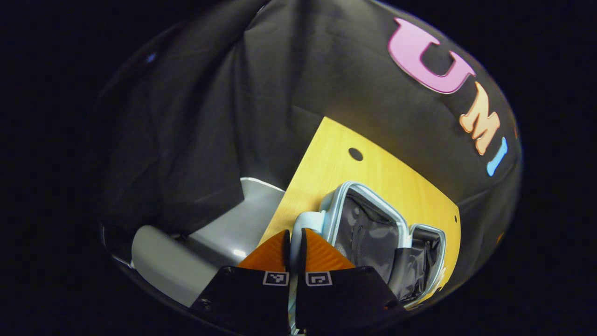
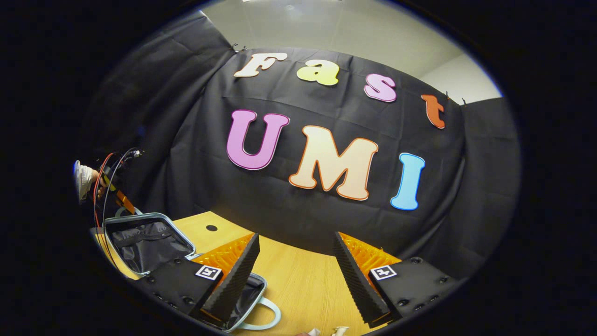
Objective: First open the suitcase, pack the skin care products into it, and then close the suitcase.
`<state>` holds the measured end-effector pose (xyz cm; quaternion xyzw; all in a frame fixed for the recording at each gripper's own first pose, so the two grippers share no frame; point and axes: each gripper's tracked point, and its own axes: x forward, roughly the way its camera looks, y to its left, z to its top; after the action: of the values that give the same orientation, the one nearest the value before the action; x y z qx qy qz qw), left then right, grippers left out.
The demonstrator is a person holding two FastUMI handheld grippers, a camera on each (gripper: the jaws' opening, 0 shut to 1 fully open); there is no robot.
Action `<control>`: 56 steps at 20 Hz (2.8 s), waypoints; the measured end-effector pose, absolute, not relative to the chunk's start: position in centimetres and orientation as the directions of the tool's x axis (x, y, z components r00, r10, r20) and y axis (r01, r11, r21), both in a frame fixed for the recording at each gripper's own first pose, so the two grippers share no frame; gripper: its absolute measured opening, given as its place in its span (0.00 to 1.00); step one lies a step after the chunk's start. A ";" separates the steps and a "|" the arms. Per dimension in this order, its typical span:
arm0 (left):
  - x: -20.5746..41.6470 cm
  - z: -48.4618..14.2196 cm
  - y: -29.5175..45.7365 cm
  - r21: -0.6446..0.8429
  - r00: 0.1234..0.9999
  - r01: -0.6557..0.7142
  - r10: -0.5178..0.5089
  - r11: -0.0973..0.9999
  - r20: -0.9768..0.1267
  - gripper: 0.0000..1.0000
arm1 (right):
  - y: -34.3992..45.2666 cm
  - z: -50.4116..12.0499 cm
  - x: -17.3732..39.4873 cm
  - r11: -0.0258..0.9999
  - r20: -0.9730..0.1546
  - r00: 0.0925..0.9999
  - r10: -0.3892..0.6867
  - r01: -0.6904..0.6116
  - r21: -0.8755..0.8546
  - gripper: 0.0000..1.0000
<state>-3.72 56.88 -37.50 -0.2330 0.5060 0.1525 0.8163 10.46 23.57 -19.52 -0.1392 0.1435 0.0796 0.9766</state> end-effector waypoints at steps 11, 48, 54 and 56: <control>-7.4 -41.7 61.3 0.026 0.369 -0.587 0.296 0.809 -0.881 0.54 | 21.5 -19.9 9.7 0.959 -0.318 0.945 0.080 -0.160 -0.233 1.00; 2.3 -11.1 9.7 0.017 0.941 -0.057 0.060 0.998 -0.332 0.94 | 1.8 -16.6 2.2 0.996 -0.276 0.957 0.087 -0.088 0.009 0.99; 2.8 -15.4 2.1 -0.025 0.901 0.091 -0.093 0.996 -0.424 0.94 | -2.0 -16.8 1.1 0.999 -0.296 0.954 0.035 -0.040 -0.010 1.00; 2.6 -17.7 -0.2 -0.034 0.872 0.139 -0.138 0.990 -0.470 0.94 | -3.5 -17.0 0.5 1.000 -0.306 0.952 0.012 -0.019 -0.021 1.00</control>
<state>2.59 -0.19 -17.75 0.0005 0.2427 -0.0716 0.9675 0.55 -3.54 -16.99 -0.0117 0.1546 0.0080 0.9879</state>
